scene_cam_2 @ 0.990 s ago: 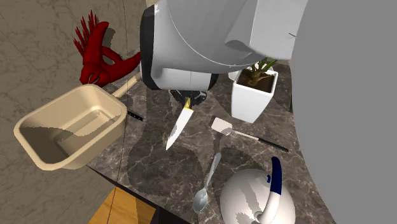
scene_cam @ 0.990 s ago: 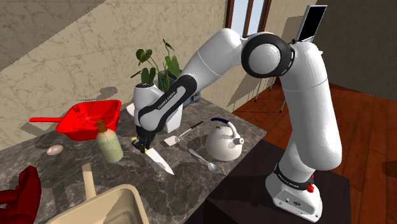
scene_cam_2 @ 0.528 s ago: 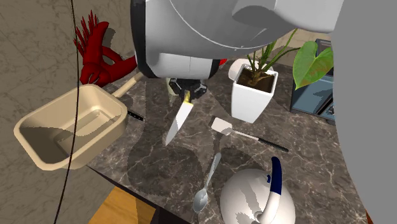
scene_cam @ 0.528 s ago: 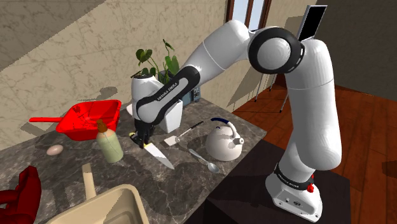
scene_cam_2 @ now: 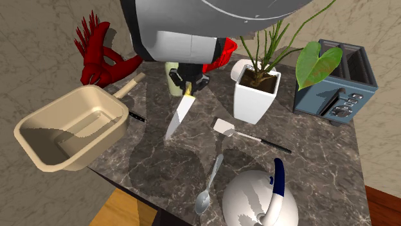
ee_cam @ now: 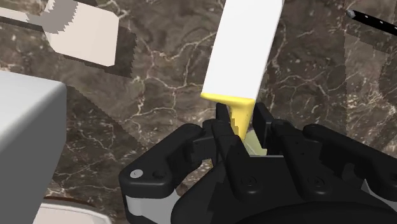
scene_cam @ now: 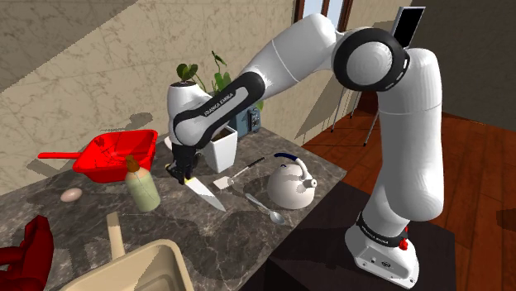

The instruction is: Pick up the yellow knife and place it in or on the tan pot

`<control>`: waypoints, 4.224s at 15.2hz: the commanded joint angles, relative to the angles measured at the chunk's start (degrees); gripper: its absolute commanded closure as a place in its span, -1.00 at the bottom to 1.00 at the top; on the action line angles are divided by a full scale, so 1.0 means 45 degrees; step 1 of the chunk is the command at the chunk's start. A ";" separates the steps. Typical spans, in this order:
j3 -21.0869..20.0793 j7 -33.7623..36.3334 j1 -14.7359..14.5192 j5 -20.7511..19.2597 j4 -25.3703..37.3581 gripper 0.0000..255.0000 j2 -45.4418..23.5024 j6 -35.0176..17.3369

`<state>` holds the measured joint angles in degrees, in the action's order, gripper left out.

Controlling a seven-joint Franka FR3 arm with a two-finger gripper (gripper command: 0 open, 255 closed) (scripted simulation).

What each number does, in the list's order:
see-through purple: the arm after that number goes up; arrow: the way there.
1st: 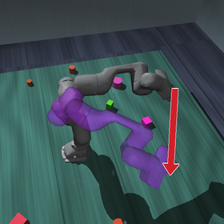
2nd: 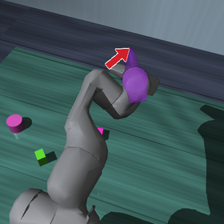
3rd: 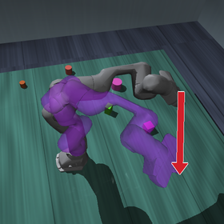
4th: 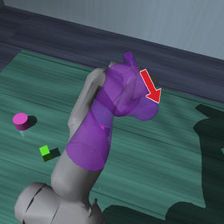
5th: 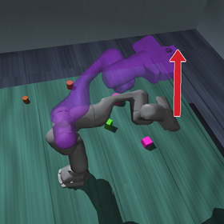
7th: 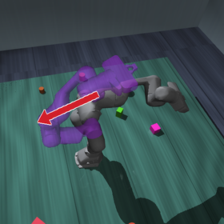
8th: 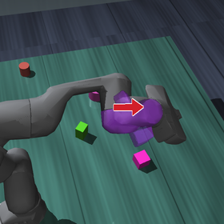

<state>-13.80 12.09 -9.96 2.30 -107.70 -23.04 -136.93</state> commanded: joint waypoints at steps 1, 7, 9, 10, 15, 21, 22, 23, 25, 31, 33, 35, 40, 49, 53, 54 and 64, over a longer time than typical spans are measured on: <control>-0.0025 0.0005 0.0022 0.0041 0.0047 1.00 0.0228 0.0277; -0.0078 0.0021 0.0075 0.0138 0.0375 1.00 0.0765 0.1130; -0.0092 0.0028 0.0090 0.0167 0.0507 1.00 0.0927 0.1420; -0.0099 0.0033 0.0098 0.0180 0.0577 1.00 0.1005 0.1567; -0.0192 0.0356 -0.0079 0.0151 0.0883 1.00 0.1241 0.2076; -0.0587 0.2219 -0.1320 -0.0370 0.1412 1.00 0.0887 0.2112; -0.0645 0.2531 -0.1535 -0.0470 0.1556 1.00 0.0790 0.2141; -0.0696 0.2841 -0.1755 -0.0572 0.1716 1.00 0.0683 0.2177; -0.0790 0.3459 -0.2203 -0.0785 0.2087 1.00 0.0435 0.2272; -0.0993 0.5252 -0.3619 -0.1478 0.3628 1.00 -0.0573 0.2753; -0.1027 0.5814 -0.4123 -0.1714 0.4302 1.00 -0.1001 0.2989; -0.1046 0.6352 -0.4641 -0.1951 0.5068 1.00 -0.1482 0.3270; -0.1015 0.7059 -0.5395 -0.2298 0.6106 1.00 -0.2333 0.3453; -0.0892 0.7132 -0.5421 -0.2473 0.5377 1.00 -0.2859 0.2214; -0.0825 0.7170 -0.5450 -0.2564 0.5146 1.00 -0.3152 0.1698; -0.0812 0.7177 -0.5456 -0.2580 0.5105 1.00 -0.3207 0.1603; -0.0811 0.7178 -0.5457 -0.2581 0.5110 -1.00 -0.3210 0.1604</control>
<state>-17.45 44.39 -34.51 -9.31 -84.70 -37.48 -129.71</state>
